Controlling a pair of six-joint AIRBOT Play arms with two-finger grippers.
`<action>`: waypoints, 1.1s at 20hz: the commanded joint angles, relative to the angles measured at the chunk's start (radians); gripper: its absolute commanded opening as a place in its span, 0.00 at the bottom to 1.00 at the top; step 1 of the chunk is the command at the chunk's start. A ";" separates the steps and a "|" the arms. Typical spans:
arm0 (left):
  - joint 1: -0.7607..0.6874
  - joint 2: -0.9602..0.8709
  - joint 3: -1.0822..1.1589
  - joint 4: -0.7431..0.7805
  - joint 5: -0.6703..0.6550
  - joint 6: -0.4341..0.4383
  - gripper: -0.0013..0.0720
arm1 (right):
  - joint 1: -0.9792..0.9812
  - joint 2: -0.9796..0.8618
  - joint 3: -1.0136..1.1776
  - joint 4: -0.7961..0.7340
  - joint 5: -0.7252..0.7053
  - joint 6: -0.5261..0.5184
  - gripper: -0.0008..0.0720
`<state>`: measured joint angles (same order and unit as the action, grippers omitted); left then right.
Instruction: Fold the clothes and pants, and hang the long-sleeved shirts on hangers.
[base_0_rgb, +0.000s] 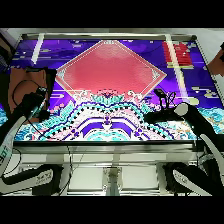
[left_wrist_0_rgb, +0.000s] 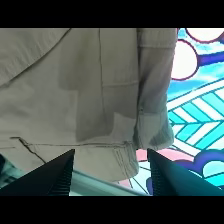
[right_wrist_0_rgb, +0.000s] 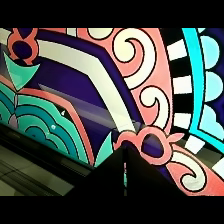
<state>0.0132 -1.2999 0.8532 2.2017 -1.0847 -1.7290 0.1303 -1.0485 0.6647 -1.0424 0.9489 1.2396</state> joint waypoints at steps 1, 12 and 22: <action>0.001 0.000 0.000 0.046 0.011 0.000 0.67 | 0.001 0.000 0.000 0.000 0.001 0.000 0.02; 0.001 -0.028 -0.012 0.062 0.053 0.000 0.58 | 0.001 0.000 0.000 0.001 0.000 0.001 0.02; 0.002 -0.043 -0.015 0.146 0.030 -0.020 0.05 | 0.001 0.000 0.000 0.019 0.000 0.001 0.02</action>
<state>0.0139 -1.3567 0.8371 2.3039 -1.0416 -1.7443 0.1307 -1.0485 0.6647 -1.0264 0.9493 1.2407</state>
